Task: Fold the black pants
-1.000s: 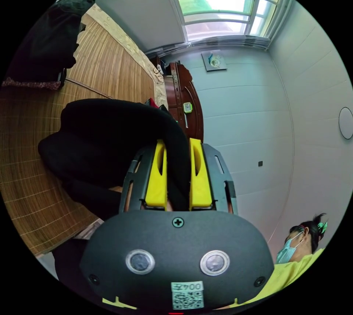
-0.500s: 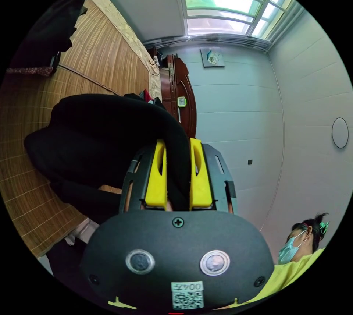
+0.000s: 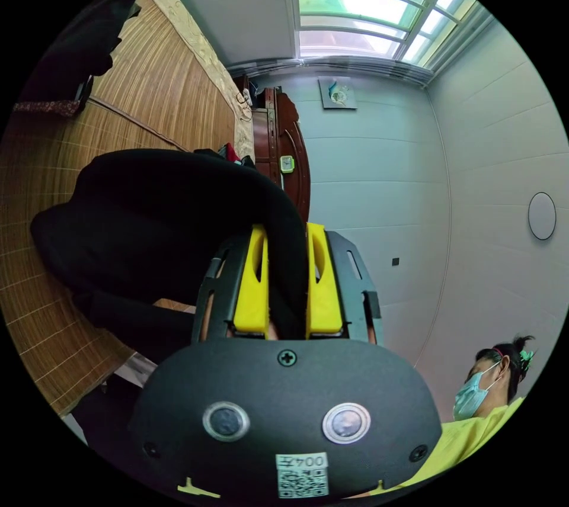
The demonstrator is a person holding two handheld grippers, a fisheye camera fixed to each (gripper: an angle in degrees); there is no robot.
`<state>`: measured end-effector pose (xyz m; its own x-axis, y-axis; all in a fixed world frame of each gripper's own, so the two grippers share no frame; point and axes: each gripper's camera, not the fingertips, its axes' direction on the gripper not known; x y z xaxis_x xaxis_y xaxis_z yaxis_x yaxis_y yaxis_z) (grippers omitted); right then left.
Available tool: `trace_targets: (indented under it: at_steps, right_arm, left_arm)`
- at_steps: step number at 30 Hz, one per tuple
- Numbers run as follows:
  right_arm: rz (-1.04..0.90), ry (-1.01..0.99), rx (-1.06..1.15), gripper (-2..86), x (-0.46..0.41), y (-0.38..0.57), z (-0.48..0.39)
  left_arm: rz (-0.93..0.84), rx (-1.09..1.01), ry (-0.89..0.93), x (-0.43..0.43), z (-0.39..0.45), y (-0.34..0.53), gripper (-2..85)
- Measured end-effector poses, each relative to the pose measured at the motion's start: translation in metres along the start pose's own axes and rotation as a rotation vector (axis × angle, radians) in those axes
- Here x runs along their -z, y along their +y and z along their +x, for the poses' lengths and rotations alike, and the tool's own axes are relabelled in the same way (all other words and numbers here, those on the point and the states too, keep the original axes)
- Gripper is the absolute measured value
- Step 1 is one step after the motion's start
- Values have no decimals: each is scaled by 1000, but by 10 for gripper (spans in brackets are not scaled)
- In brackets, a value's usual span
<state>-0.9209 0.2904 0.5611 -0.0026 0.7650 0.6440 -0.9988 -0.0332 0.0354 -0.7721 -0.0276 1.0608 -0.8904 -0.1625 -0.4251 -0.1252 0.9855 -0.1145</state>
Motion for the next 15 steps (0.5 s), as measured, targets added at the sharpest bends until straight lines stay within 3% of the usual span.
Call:
trace_targets:
  at_steps: [9,11,15]
  right_arm:
    - [10,60,2,46,-1,-20,0]
    - [-18,144,26,69,1,-28,2]
    - [-98,615,213,86,5,-46,13]
  left_arm:
    - [17,-11,4,-24,-13,12,100]
    - [11,-30,-3,-38,-13,15,101]
    - [11,-129,-51,-81,-5,27,102]
